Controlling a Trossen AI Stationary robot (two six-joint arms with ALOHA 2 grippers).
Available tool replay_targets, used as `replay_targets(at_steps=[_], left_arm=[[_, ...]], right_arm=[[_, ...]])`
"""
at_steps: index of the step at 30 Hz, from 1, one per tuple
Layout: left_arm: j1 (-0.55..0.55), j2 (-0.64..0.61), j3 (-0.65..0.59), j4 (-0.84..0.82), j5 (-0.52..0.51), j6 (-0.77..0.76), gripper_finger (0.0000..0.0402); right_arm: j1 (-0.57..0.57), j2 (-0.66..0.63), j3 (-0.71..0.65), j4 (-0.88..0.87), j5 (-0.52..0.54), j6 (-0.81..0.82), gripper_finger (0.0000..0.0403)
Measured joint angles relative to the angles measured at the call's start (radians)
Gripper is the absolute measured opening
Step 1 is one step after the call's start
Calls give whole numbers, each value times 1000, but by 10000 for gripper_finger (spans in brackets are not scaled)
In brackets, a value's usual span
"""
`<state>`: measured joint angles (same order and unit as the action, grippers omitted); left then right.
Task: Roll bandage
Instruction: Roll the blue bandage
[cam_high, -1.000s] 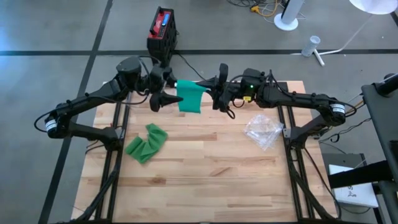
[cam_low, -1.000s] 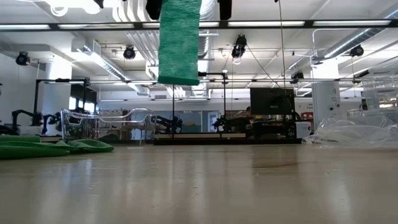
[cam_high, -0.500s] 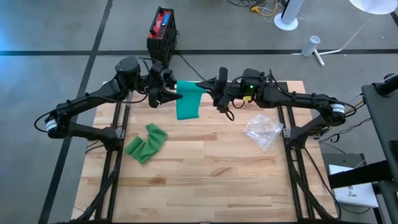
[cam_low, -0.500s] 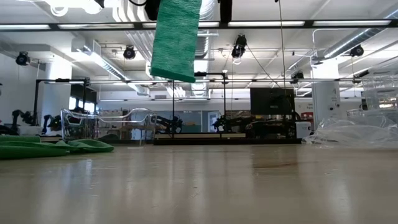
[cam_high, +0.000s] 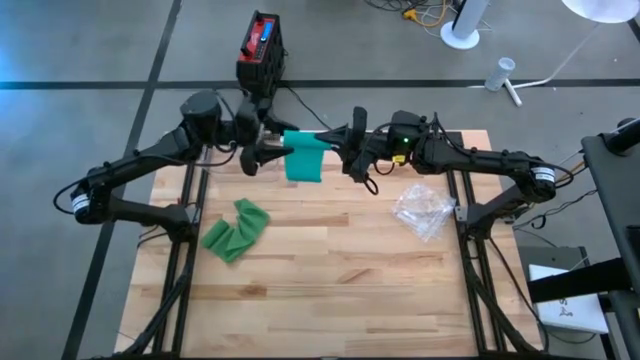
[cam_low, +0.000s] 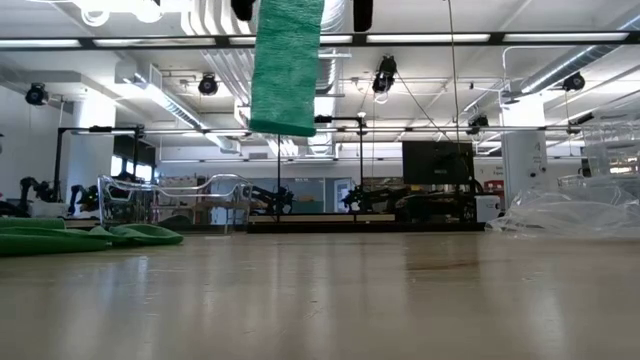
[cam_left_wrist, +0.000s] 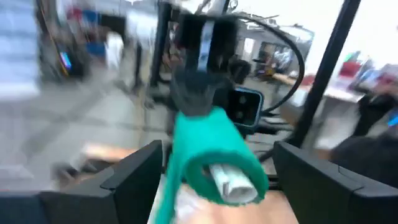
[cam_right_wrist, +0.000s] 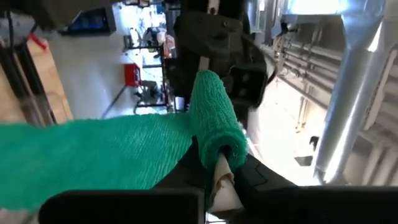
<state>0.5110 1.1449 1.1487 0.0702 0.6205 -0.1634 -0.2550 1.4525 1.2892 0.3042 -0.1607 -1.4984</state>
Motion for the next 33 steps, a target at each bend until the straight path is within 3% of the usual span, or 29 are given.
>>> replay_targets(at_steps=[5,11,33], left_arm=[[-1,-22,25,1,-37,231,306],[-27,3,47,8,7,308,318],[-46,100,55,-33,9,325,280]], right_arm=[[-1,1,0,-9,4,151,15],[-11,6,0,-28,4,290,15],[-16,6,-1,-45,6,110,15]])
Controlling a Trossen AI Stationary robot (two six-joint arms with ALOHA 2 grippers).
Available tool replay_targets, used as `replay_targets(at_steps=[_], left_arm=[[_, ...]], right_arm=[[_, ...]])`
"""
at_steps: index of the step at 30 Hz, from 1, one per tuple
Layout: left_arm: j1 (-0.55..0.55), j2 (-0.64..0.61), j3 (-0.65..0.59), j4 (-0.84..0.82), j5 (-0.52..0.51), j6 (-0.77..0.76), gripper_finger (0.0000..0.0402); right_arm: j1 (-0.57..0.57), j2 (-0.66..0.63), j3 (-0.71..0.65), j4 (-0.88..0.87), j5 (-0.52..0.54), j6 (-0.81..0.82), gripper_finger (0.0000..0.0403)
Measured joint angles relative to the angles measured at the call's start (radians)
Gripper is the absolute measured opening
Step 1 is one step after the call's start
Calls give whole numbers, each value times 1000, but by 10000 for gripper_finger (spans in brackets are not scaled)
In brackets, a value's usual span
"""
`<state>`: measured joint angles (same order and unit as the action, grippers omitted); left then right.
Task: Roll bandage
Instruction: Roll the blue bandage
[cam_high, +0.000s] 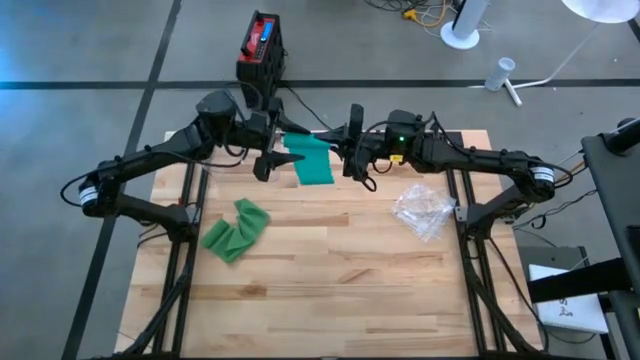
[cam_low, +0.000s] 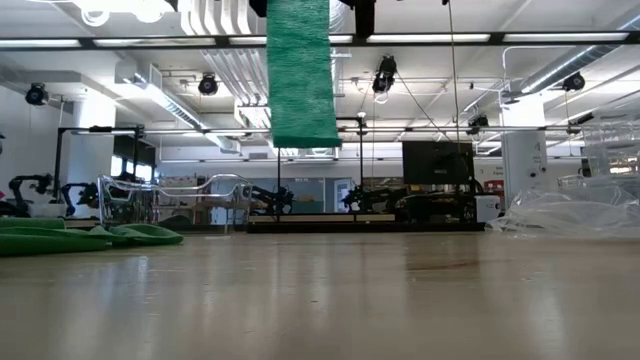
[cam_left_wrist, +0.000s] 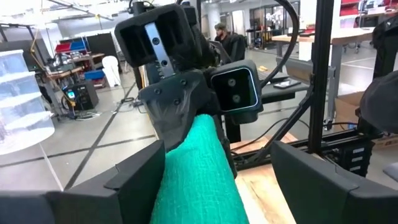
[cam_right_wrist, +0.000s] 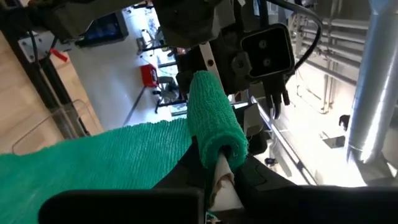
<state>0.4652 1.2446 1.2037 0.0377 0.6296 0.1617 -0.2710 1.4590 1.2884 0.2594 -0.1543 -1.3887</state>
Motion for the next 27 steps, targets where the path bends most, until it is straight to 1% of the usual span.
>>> replay_targets(at_steps=[5,7,12,19,27], left_arm=[[0,3,0,-4,-1,-37,279],[0,2,0,-4,-3,-76,280],[1,2,0,-22,-4,-164,283],[0,3,-2,-88,-66,-188,270],[0,4,-3,-89,-69,-185,246]], right_arm=[[0,0,0,-9,9,-79,15],[0,0,0,-16,16,-124,15],[1,0,0,-23,20,-158,15],[0,-1,-1,-7,28,-182,16],[3,-6,0,-14,26,-183,17]])
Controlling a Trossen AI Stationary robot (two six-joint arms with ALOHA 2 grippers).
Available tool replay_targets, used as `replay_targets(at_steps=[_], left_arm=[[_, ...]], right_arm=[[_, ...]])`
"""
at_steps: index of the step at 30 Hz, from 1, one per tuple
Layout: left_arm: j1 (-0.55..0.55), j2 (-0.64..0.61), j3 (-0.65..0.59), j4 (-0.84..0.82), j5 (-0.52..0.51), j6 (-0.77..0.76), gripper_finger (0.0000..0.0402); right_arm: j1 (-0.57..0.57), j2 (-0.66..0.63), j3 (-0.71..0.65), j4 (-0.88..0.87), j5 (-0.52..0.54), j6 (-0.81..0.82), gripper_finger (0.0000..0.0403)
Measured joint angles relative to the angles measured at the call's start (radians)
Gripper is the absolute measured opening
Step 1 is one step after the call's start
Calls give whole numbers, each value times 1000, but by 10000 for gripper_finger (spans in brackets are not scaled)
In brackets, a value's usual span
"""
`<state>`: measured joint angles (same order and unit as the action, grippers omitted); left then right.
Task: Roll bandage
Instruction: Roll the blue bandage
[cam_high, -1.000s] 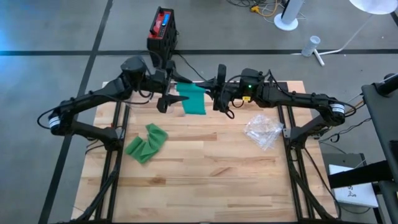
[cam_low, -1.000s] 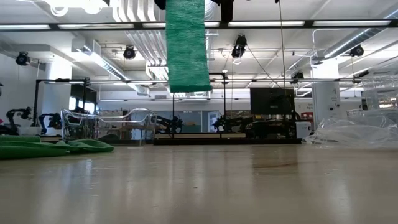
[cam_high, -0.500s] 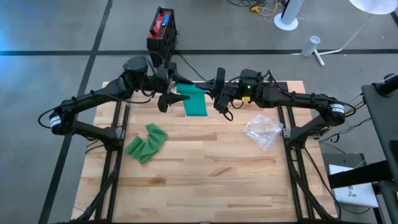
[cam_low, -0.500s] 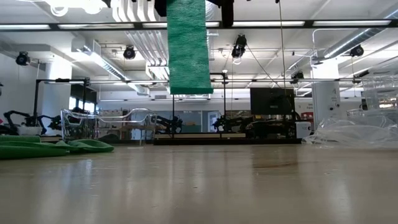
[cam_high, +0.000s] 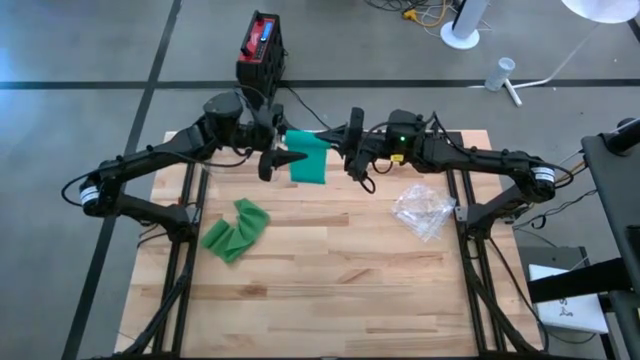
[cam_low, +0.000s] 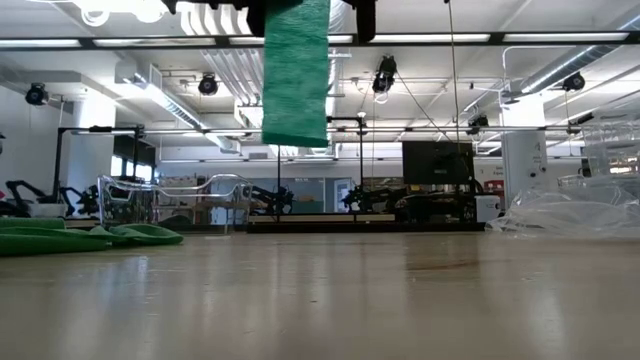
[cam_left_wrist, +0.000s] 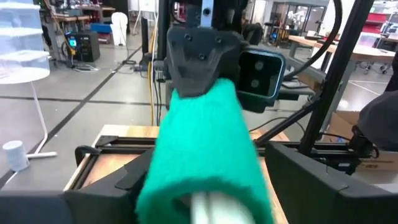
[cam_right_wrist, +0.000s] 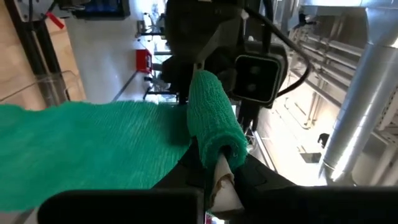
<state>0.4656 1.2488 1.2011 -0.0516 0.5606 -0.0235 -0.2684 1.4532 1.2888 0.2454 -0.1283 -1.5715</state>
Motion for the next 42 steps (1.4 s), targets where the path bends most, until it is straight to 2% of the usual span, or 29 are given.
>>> replay_targets(at_steps=[4,7,13,21,26,29,33,42], left_arm=[[0,-7,0,-21,-1,20,237],[13,-26,6,-56,-18,92,237],[19,-30,107,-202,-54,201,267],[6,13,145,-214,31,162,324],[6,39,145,-203,32,117,324],[6,43,145,-205,32,96,299],[6,40,143,-201,33,87,241],[8,42,139,-197,25,127,55]], right_arm=[[0,0,0,-1,-7,-4,17],[2,0,0,-1,-10,-28,18],[9,0,0,-1,-10,-62,18],[8,0,0,-1,-3,-80,18],[8,0,0,-2,-3,-96,18],[8,0,0,-3,-4,-111,18],[8,1,0,-4,-11,-116,18],[8,2,0,-9,-17,-124,21]])
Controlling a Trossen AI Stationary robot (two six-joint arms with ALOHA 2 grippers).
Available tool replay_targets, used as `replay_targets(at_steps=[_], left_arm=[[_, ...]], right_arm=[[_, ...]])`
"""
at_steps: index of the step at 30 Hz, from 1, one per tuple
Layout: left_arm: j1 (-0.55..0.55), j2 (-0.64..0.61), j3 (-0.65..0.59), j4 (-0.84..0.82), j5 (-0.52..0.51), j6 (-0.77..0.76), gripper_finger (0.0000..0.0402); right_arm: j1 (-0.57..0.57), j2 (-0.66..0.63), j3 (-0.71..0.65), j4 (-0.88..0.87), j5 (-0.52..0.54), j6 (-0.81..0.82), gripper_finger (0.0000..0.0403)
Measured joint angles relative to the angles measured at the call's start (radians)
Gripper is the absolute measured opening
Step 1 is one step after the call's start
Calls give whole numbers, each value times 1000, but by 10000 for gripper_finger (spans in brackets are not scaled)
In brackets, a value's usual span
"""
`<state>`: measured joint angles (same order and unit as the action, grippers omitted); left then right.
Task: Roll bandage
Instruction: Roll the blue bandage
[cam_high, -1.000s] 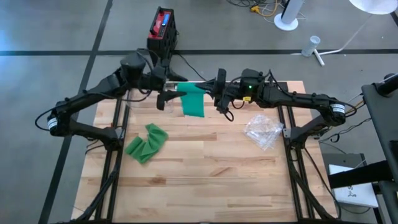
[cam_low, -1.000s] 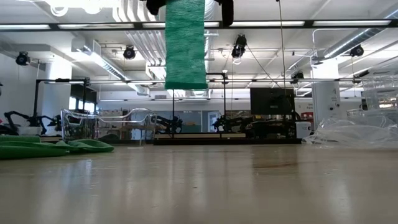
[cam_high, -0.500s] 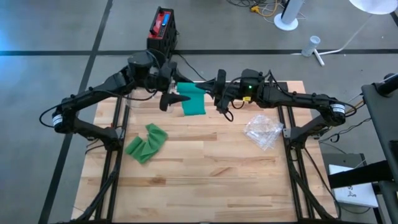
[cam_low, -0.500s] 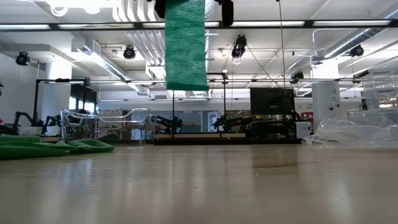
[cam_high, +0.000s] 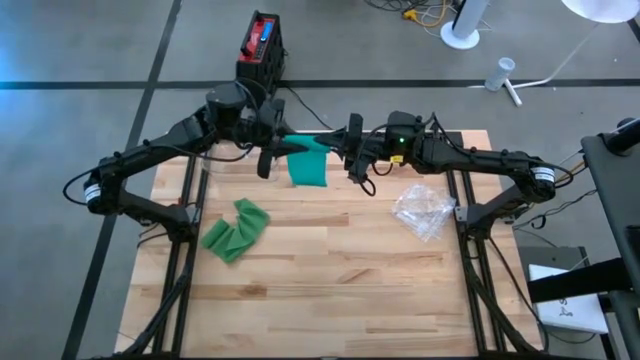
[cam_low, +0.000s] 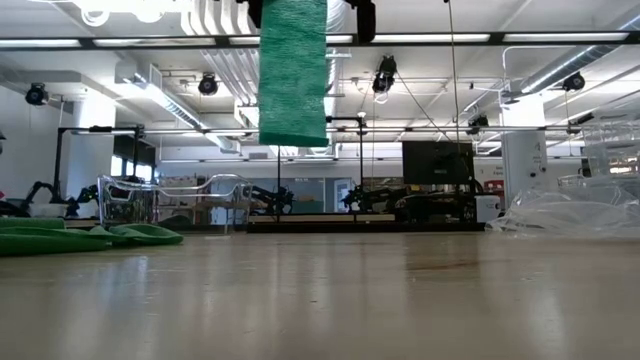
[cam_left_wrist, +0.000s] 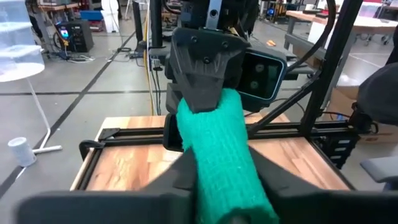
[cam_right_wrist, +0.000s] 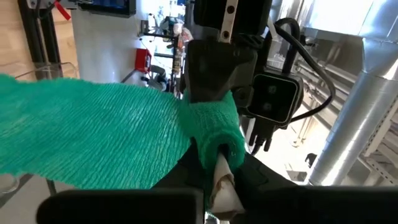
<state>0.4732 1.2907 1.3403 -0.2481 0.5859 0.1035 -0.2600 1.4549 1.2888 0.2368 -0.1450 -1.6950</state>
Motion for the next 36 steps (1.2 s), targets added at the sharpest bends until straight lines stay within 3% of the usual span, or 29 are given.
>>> replay_targets(at_steps=[2,5,10,15,19,22,27,36], left_arm=[[3,0,1,0,-2,22,24],[3,-1,4,-3,-26,54,21],[2,-4,4,-6,-51,131,37],[4,-6,6,1,-80,216,21],[4,-10,6,-1,-163,307,21],[7,-10,6,1,-167,392,21],[5,-7,6,19,-132,500,26],[4,-5,6,45,-128,521,27]], right_arm=[[0,0,0,0,0,6,29],[0,0,0,0,7,90,58],[-1,-5,0,-6,22,426,133],[-2,-7,0,-5,7,794,220],[-2,-10,0,-7,-13,979,285],[-17,-22,0,5,-19,1082,319],[-75,-15,27,4,-106,1247,325],[-131,42,66,-8,-223,1346,267]])
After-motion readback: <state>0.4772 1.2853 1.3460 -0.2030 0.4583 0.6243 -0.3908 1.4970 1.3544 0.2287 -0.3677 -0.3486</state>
